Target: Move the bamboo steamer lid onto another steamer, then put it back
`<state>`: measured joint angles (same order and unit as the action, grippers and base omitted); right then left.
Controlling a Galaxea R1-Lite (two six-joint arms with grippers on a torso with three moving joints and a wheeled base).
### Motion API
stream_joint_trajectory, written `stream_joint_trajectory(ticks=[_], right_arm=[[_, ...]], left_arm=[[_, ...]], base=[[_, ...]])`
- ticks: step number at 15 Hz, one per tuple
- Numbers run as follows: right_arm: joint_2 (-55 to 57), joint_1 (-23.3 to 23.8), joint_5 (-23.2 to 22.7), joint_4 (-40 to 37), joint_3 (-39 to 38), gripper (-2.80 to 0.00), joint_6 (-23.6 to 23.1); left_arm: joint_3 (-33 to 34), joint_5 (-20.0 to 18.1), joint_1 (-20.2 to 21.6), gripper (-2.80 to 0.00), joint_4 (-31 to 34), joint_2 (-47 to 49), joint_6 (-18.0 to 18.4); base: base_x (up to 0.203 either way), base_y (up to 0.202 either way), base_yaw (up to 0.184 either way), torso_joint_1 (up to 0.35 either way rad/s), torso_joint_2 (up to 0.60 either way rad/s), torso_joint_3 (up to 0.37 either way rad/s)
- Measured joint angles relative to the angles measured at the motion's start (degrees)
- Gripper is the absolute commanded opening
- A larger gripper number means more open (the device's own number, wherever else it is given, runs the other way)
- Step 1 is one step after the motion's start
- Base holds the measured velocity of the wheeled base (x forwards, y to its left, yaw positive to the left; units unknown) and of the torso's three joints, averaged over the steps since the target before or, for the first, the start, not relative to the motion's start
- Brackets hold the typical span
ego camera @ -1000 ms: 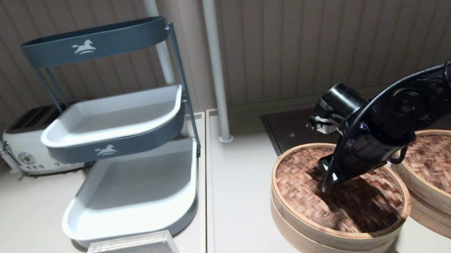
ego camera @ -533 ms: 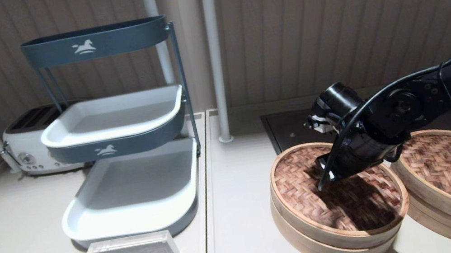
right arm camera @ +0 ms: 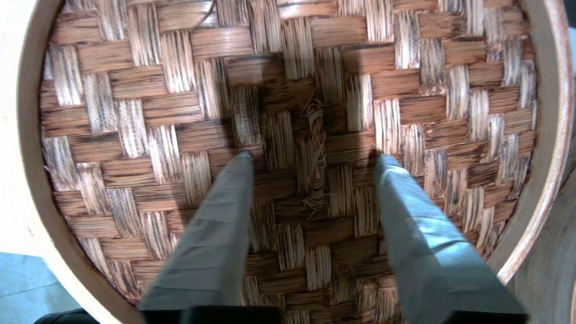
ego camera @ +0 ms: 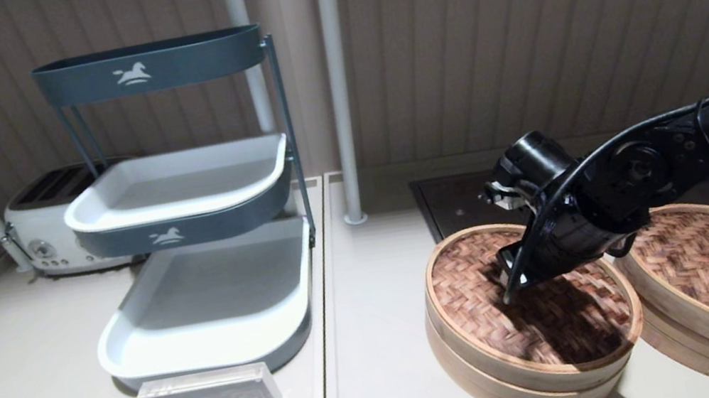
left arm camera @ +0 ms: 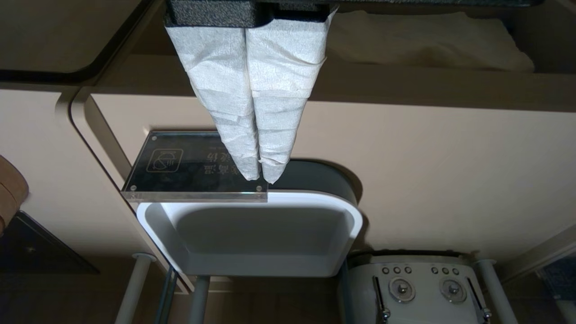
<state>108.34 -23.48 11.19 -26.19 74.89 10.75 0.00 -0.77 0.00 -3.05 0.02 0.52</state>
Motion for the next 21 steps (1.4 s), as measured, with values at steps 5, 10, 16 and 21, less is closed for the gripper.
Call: stream_joint_trajectory(ticks=[5, 10, 16, 21], right_arm=[[-4.72, 0.55, -0.02, -0.22, 0.32, -2.8, 0.05], [-17.53, 1.13, 0.32, -0.41, -4.1, -2.8, 0.26], [-39.47, 2.38, 11.71, 0.18, -19.49, -2.8, 4.61], [-56.93, 6.88, 19.64, 2.35, -33.04, -2.8, 8.84]], left_arm=[[0.0, 0.0, 0.0, -2.8, 0.0, 0.0, 0.0], [0.0, 0.0, 0.0, -2.8, 0.0, 0.0, 0.0], [0.0, -0.02, 0.0, -2.8, 0.0, 0.0, 0.0], [0.0, 0.0, 0.0, -2.8, 0.02, 0.0, 0.0]], base=[[0.0, 0.0, 0.0, 0.0, 0.0, 0.0], [0.0, 0.0, 0.0, 0.0, 0.0, 0.0], [0.0, 0.0, 0.0, 0.0, 0.0, 0.0], [0.0, 0.0, 0.0, 0.0, 0.0, 0.0]])
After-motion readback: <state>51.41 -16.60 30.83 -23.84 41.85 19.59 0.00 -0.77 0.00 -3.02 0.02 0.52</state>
